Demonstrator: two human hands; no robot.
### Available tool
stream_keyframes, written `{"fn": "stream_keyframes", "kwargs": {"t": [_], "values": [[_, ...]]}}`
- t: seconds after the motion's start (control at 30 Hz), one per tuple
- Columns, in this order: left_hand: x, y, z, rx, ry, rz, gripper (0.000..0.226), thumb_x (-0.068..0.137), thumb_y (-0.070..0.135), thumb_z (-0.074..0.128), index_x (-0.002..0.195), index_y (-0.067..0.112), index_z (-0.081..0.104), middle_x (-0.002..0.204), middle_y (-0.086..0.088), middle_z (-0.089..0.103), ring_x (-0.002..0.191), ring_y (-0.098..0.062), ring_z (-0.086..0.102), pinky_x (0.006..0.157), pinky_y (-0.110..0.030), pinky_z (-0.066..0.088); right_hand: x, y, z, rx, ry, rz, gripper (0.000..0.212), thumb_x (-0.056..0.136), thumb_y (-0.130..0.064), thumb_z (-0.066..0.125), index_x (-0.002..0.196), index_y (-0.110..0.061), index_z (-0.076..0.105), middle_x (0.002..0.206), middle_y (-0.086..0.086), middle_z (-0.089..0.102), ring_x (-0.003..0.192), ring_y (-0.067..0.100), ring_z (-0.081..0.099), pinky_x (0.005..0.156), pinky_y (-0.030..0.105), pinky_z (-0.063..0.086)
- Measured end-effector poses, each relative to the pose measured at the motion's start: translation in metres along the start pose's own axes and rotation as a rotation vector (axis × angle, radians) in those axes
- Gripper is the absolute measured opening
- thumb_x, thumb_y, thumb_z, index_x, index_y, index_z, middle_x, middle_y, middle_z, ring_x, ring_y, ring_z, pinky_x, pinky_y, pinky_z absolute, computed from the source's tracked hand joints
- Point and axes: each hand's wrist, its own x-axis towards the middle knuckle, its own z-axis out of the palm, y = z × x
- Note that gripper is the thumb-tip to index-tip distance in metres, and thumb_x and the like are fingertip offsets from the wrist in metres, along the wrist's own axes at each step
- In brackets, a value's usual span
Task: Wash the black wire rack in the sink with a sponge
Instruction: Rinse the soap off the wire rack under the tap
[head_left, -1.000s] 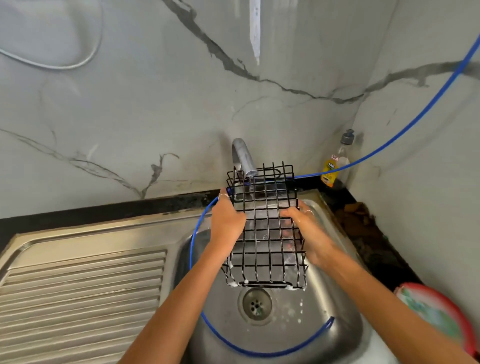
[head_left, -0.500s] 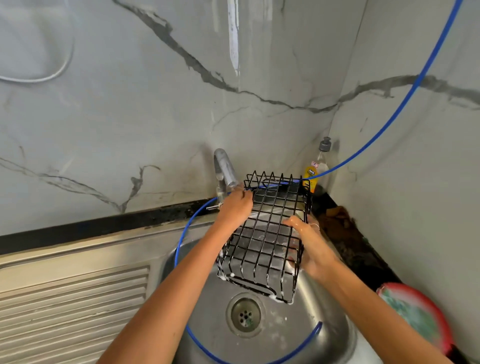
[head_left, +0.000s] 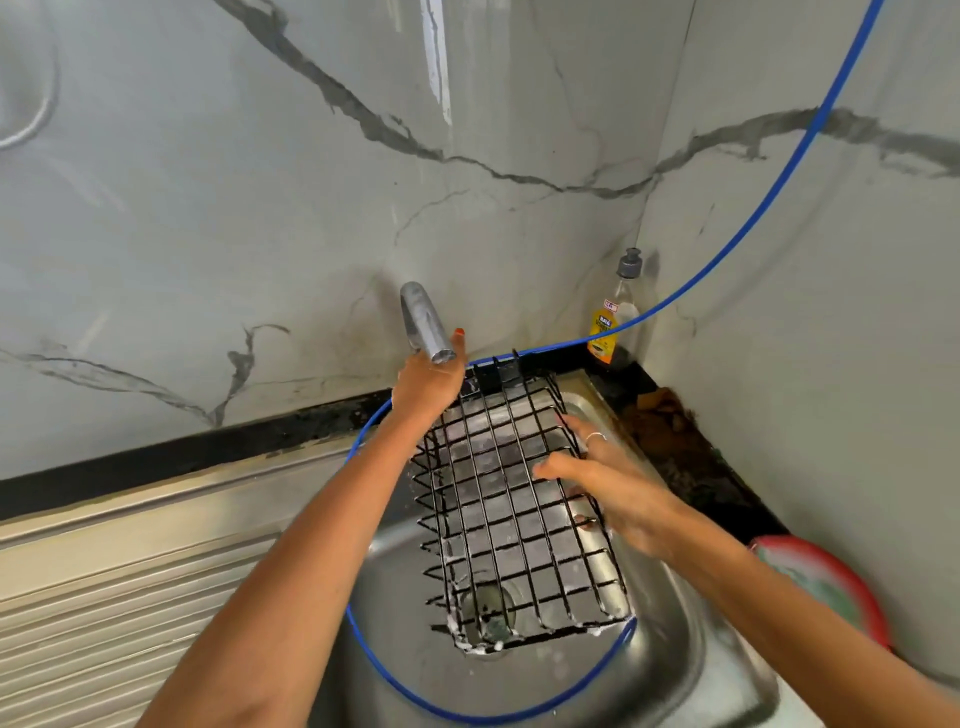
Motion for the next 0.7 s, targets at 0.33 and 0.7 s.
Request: {"fn": "stream_keyframes", "kwargs": {"t": [0.33,0.7], "values": [[-0.002,-0.018,-0.024,-0.077,-0.408,-0.172,0.069,0.096,0.065,0.022,0.153,0.027,0.020,0.159,-0.011,0.018,0.146,-0.031,0.018,0.115,-0.049,0.019,0.018,-0.014,0.012,-0.399,-0.050,-0.131,0.090,0.067,-0.032,0.080,0.142,-0.045,0.031,0.122,-0.004,0.048,0.104,0.004,0.049,0.074,0.017,0.040],[-0.018,-0.060,-0.072,-0.334,-0.617,-0.322,0.024,0.078,0.047,0.067,0.089,0.027,0.065,0.094,0.005,0.065,0.081,-0.018,0.057,0.081,-0.041,0.043,0.027,-0.049,0.025,-1.117,-0.275,-0.475,0.099,0.067,-0.036,0.076,0.147,-0.043,0.020,0.131,-0.004,0.041,0.119,0.013,0.045,0.089,0.024,0.041]]}}
